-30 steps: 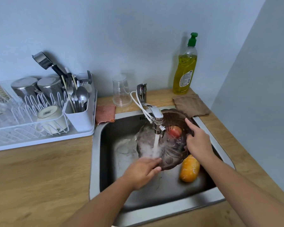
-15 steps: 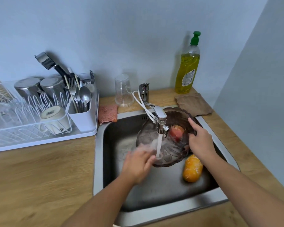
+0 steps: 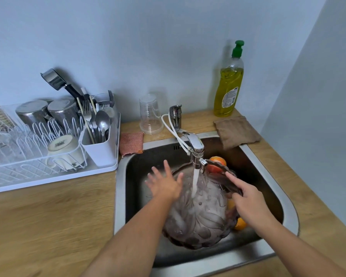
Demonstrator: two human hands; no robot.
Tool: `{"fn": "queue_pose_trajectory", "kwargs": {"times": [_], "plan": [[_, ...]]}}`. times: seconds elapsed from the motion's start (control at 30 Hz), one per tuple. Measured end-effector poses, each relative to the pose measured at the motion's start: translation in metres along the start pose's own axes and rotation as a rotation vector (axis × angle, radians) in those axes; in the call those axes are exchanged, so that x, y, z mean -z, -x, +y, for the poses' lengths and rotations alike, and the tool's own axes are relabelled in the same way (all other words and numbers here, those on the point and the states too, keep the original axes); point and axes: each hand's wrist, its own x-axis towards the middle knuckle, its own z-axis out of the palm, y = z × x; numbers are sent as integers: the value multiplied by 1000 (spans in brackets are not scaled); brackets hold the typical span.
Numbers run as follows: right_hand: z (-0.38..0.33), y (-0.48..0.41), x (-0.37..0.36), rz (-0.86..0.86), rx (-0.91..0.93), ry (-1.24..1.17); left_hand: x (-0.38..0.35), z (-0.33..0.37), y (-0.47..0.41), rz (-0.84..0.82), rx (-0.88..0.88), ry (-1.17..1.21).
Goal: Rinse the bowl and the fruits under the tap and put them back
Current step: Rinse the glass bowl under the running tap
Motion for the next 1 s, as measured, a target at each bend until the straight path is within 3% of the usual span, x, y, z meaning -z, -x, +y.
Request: {"fn": "queue_pose_trajectory", "kwargs": {"times": [0.03, 0.17, 0.37, 0.5, 0.63, 0.77, 0.93, 1.0], "plan": [[1, 0, 1, 1, -3, -6, -2, -1, 1, -19, -7, 7], [0, 2, -6, -18, 16, 3, -16, 28, 24, -36, -371, -32], [-3, -13, 7, 85, 13, 29, -23, 34, 48, -350, -670, -78], [-1, -20, 19, 118, 17, 103, -23, -2, 49, -470, -603, -216], [0, -19, 19, 40, -7, 120, -22, -36, 39, -226, -385, -177], [-4, -12, 9, -40, -18, 74, -16, -17, 25, -87, -195, -14], [-6, 7, -11, -141, 3, -18, -6, 23, 11, 61, -315, -60], [-7, 6, -8, -135, -6, -52, 0, 17, 1, 74, -255, -20]]}}
